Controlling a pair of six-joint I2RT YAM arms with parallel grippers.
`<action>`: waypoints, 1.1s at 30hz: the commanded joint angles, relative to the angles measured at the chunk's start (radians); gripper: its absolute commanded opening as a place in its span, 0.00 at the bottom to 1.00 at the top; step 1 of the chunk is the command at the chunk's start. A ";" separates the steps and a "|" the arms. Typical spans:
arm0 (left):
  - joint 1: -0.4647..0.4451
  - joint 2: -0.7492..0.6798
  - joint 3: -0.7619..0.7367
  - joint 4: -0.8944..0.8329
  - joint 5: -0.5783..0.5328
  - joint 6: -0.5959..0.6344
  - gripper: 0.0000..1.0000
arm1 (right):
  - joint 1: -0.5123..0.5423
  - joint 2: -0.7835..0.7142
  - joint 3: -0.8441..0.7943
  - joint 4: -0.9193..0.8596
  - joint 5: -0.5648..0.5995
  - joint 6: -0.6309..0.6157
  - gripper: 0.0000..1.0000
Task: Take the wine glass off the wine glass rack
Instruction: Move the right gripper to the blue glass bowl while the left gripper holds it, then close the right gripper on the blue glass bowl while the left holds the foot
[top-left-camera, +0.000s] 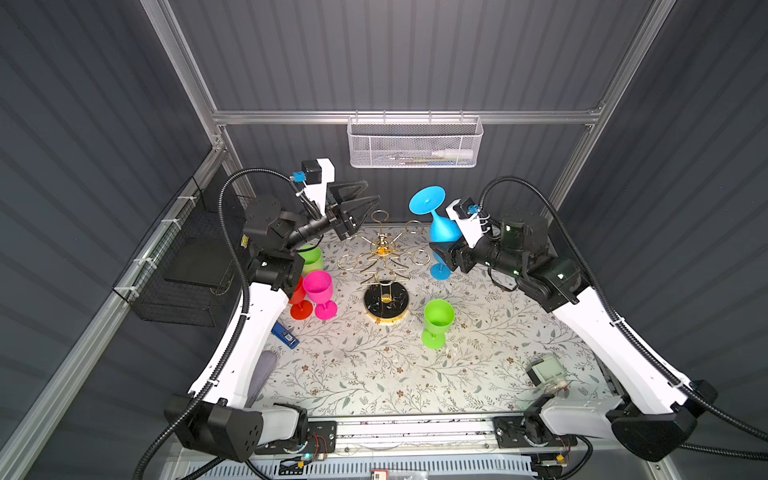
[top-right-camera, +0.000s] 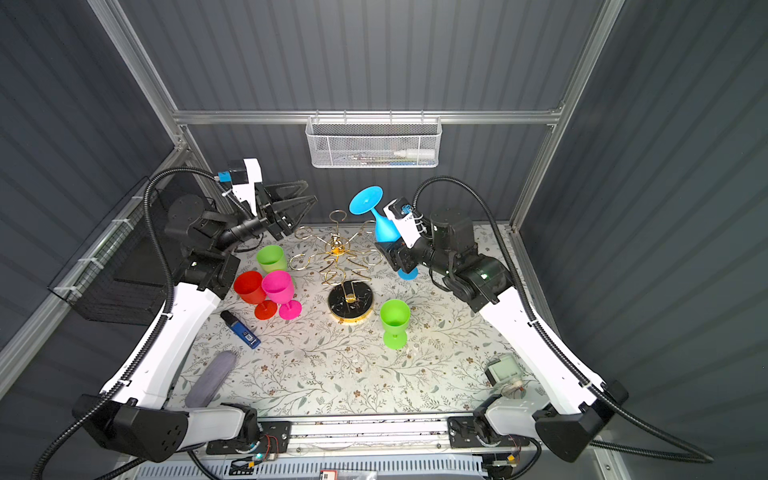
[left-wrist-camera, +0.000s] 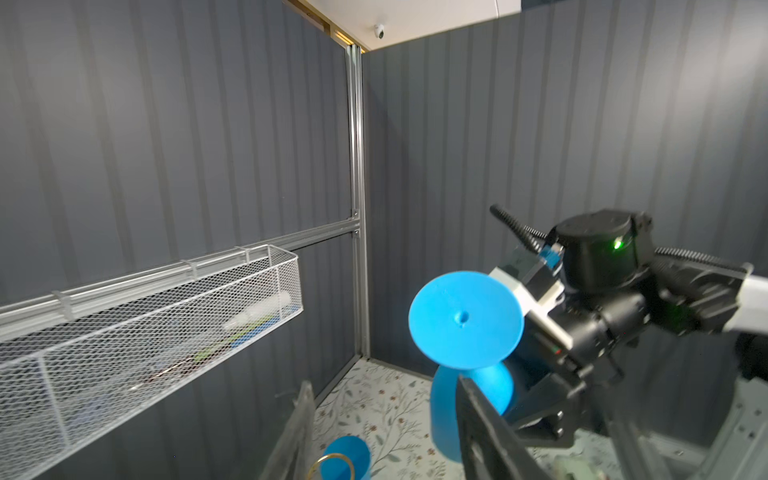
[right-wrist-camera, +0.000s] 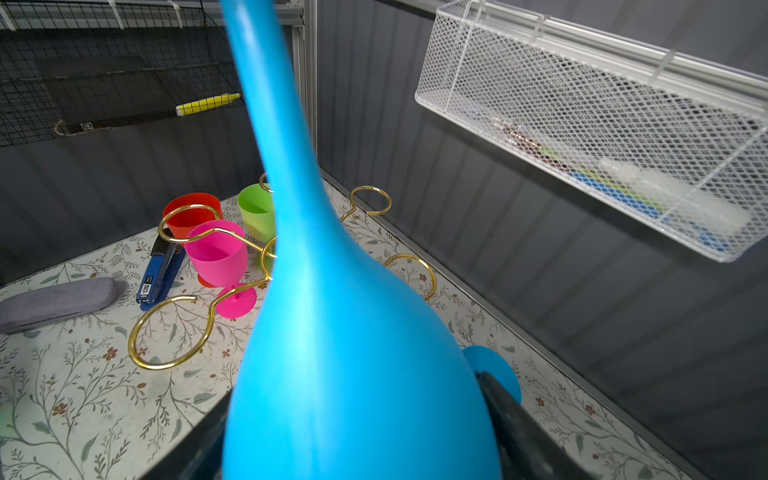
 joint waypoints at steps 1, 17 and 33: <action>-0.019 -0.026 -0.067 -0.008 -0.026 0.350 0.56 | 0.016 0.002 0.062 -0.114 0.019 0.027 0.48; -0.124 -0.049 -0.104 -0.019 -0.033 0.695 0.52 | 0.084 0.118 0.178 -0.197 -0.011 0.042 0.47; -0.141 -0.045 -0.094 -0.079 -0.070 0.742 0.39 | 0.148 0.165 0.204 -0.225 -0.036 0.051 0.46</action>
